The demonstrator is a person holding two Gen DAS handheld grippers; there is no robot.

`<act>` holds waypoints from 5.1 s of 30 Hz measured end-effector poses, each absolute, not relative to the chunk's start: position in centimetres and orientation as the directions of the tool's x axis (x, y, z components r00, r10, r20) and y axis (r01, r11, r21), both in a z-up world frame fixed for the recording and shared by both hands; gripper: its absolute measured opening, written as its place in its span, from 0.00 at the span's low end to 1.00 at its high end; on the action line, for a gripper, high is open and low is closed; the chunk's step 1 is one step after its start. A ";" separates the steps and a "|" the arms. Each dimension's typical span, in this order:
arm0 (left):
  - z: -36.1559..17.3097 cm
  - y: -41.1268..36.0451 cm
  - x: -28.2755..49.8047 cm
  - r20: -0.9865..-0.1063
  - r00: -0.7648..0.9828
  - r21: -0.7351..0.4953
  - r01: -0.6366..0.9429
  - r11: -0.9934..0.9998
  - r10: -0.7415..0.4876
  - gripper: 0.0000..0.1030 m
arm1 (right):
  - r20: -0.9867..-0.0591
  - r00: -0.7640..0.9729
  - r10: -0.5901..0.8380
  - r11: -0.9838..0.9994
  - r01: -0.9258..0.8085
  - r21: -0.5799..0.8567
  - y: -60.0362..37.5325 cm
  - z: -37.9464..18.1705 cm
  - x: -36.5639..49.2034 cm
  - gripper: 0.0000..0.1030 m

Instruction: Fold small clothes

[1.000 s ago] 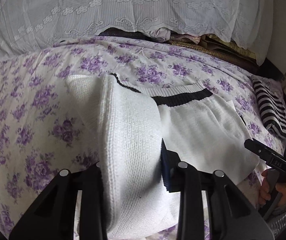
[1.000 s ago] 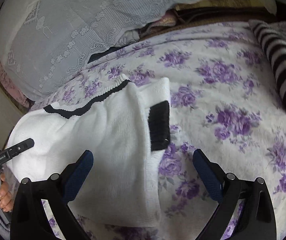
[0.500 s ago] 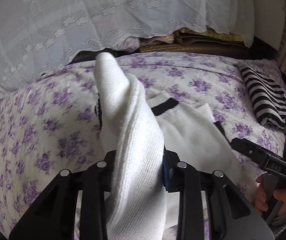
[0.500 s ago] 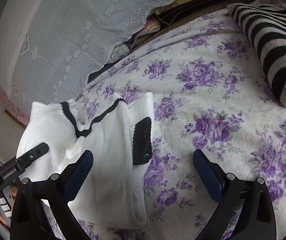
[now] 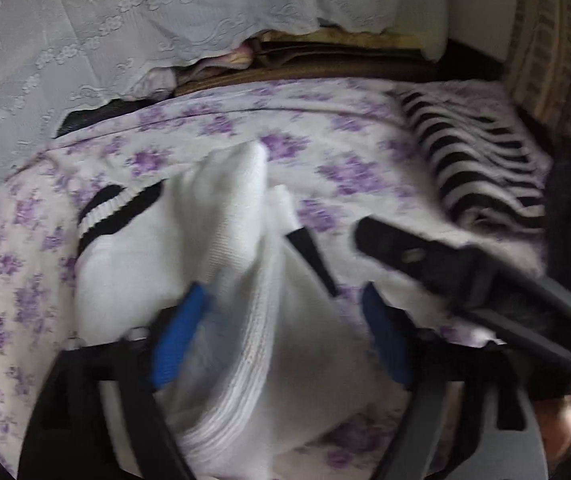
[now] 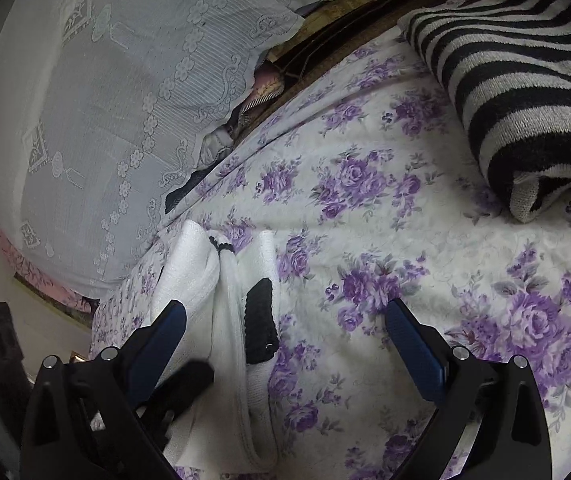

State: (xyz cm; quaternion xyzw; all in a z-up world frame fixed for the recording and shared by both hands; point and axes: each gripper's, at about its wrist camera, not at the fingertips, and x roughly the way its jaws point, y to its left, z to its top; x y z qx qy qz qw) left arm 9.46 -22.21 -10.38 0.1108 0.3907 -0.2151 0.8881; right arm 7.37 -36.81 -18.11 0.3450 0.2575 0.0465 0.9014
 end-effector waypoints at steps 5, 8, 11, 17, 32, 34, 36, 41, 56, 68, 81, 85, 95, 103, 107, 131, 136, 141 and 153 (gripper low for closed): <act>-9.2 -21.5 6.9 -0.718 0.641 0.104 0.484 0.869 -0.271 0.91 | -0.430 0.863 0.265 0.760 0.087 0.644 -36.6 -18.0 7.5 0.97; -7.9 -17.9 6.1 -0.704 0.656 0.066 0.443 0.894 -0.273 0.92 | -0.403 0.864 0.301 0.752 0.045 0.657 -36.2 -17.5 7.2 0.97; -6.4 -12.4 5.7 -0.667 0.699 0.008 0.353 0.936 -0.258 0.95 | -0.369 0.858 0.356 0.757 -0.033 0.653 -34.9 -16.3 6.5 0.97; -7.9 -5.2 7.5 -0.703 0.680 -0.106 0.189 0.976 -0.208 0.95 | -0.343 0.796 0.498 0.734 -0.177 0.655 -31.9 -14.3 4.9 0.97; -12.2 -11.7 6.8 -0.723 0.665 0.054 0.325 0.944 -0.188 0.95 | -0.484 0.758 0.436 0.817 -0.108 0.566 -28.4 -16.5 4.7 0.25; -12.4 -12.6 6.2 -0.720 0.668 0.084 0.354 0.931 -0.190 0.95 | -0.522 0.744 0.417 0.814 -0.050 0.578 -30.3 -18.2 4.9 0.25; -13.4 -13.4 5.9 -0.737 0.650 0.113 0.385 0.916 -0.182 0.96 | -0.519 0.709 0.478 0.751 -0.023 0.660 -32.5 -21.1 5.1 0.22; -13.7 -11.9 6.4 -0.762 0.603 0.013 0.378 0.926 -0.235 0.96 | -0.550 0.722 0.420 0.832 -0.065 0.551 -30.9 -20.0 4.4 0.25; -10.9 -7.9 11.7 -0.721 0.658 -0.086 0.229 0.970 -0.219 0.96 | -0.448 0.794 0.410 0.844 -0.145 0.516 -26.7 -12.7 10.6 0.45; -14.5 -7.4 11.9 -0.731 0.611 -0.211 0.222 0.952 -0.305 0.96 | -0.457 0.828 0.324 0.898 -0.118 0.424 -28.0 -16.9 12.0 0.20; -14.2 -8.1 10.5 -0.731 0.646 -0.084 0.233 0.969 -0.218 0.96 | -0.551 0.807 0.215 0.963 -0.079 0.259 -25.4 -18.3 8.6 0.74; -14.5 -7.1 11.0 -0.738 0.604 -0.189 0.243 0.951 -0.301 0.96 | -0.535 0.817 0.213 0.961 -0.077 0.266 -25.8 -18.2 8.3 0.74; -13.7 -7.5 9.6 -0.706 0.665 -0.109 0.234 0.966 -0.241 0.96 | -0.478 0.860 0.181 0.969 -0.072 0.238 -25.4 -16.7 6.9 0.75; -11.1 -9.2 11.6 -0.658 0.731 -0.010 0.232 0.973 -0.181 0.96 | -0.426 0.899 0.103 0.984 -0.029 0.176 -26.2 -12.8 9.7 0.76; -13.7 -9.1 14.1 -0.705 0.675 -0.078 0.233 0.969 -0.219 0.96 | -0.577 0.811 0.096 0.976 0.036 0.213 -27.7 -17.5 13.9 0.82; -13.5 -8.9 12.5 -0.675 0.712 -0.042 0.223 0.974 -0.192 0.96 | -0.537 0.817 0.209 0.917 0.027 0.398 -29.9 -18.9 12.4 0.91; -13.4 -8.3 11.7 -0.678 0.703 -0.074 0.224 0.972 -0.214 0.96 | -0.548 0.812 0.203 0.920 0.033 0.390 -29.7 -19.0 10.9 0.93; -13.5 -6.8 11.4 -0.692 0.575 -0.300 0.320 0.899 -0.436 0.96 | -0.540 0.800 0.262 0.905 -0.008 0.426 -29.9 -18.7 9.4 0.96; -15.9 -9.1 17.5 -0.706 0.353 -0.501 0.362 0.786 -0.613 0.96 | -0.563 0.741 0.365 0.884 -0.086 0.460 -29.7 -19.0 14.4 0.97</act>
